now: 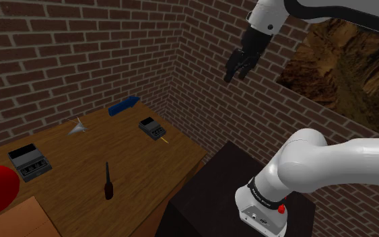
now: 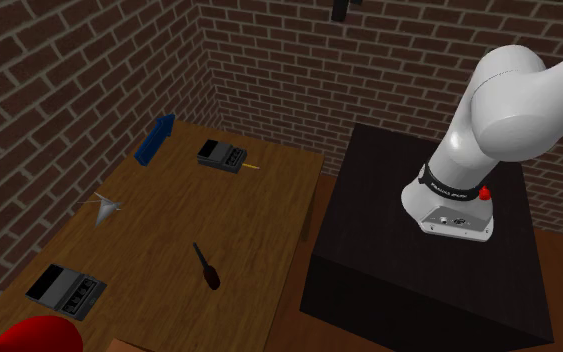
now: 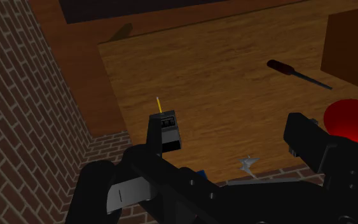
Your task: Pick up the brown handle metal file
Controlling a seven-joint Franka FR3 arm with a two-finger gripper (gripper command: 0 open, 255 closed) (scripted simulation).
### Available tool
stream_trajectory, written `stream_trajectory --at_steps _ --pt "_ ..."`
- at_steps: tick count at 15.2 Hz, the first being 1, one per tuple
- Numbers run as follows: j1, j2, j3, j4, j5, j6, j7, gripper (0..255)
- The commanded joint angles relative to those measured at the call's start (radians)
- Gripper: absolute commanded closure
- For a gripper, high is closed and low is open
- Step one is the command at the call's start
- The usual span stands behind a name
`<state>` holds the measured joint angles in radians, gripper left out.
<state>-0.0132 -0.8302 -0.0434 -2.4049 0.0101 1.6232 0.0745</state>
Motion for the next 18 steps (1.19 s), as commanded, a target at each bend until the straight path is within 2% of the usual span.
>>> stream_trajectory --at_steps 1,10,14,18 --pt "0.0 0.0 0.0 0.0 0.0 0.0 0.0 0" --pt "0.049 -0.069 0.2 -0.276 0.095 0.297 0.213 0" --pt "0.076 -0.033 0.308 -0.358 0.14 0.451 0.317 0" --pt "0.089 0.052 0.429 -0.407 0.175 0.62 0.431 0"
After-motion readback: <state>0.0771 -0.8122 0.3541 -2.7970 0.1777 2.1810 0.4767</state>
